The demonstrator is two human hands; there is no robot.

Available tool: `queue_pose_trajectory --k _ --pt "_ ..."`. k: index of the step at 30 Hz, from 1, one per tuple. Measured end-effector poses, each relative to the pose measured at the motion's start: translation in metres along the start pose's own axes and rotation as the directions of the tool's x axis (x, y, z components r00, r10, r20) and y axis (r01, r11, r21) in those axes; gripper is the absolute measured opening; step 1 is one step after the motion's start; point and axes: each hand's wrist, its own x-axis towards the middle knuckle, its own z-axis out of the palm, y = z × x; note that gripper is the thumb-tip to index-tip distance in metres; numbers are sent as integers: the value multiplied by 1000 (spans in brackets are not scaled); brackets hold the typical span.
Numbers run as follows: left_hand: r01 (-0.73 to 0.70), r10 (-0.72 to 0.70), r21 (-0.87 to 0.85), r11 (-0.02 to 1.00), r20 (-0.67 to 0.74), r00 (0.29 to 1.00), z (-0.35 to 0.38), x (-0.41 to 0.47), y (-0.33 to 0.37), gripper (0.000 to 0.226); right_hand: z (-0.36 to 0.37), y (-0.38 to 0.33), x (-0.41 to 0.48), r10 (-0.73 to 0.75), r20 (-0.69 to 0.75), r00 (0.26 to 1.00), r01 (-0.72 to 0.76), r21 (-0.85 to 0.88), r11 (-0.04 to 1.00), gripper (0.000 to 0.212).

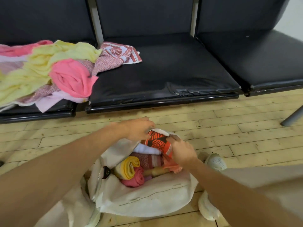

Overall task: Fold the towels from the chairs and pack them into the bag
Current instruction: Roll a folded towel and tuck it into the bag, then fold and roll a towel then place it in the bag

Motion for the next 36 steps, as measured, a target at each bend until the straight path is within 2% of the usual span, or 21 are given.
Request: queue_pose_trajectory --k 5,9,14,18,25,27,29,30,32,33,34,36 --pt "-14 12 -12 1000 -152 988 -57 -49 9 37 -84 -19 5 -148 -161 976 154 22 988 42" --pt "38 -57 -71 997 -287 956 -87 -93 -10 33 -140 -55 18 -266 -293 918 283 18 959 36" --pt "153 -184 -113 982 -366 912 -98 -140 -63 29 -178 -114 51 -343 -313 885 375 46 926 28" --pt "301 -345 -170 938 -503 792 -78 -169 -110 28 -175 -158 84 -357 -253 899 408 190 893 22" --pt "501 -586 -314 806 -538 606 -55 -205 -171 33 -140 -241 124 -388 -239 890 455 425 783 19" --pt "548 -632 -360 755 -621 463 -51 -212 -182 36 -132 -263 127 -374 -231 898 439 475 762 19" --pt "587 -706 -457 669 -638 307 -50 -222 -194 37 -125 -280 127 -376 -228 898 439 508 741 19" --pt "602 -731 -477 640 -620 285 -48 -228 -199 32 -123 -285 125 -384 -235 893 449 515 730 18" --pt "620 -729 -437 651 -588 351 -39 -234 -208 15 -121 -292 121 -399 -249 882 469 534 703 17" --pt "622 -716 -413 665 -590 374 -34 -236 -213 16 -121 -294 120 -406 -249 879 474 540 695 17" --pt "639 -715 -396 660 -591 373 -32 -237 -213 19 -121 -294 118 -410 -243 879 474 542 694 18" --pt "686 -742 -400 608 -593 312 -35 -238 -209 23 -123 -294 116 -414 -217 884 462 540 704 19"
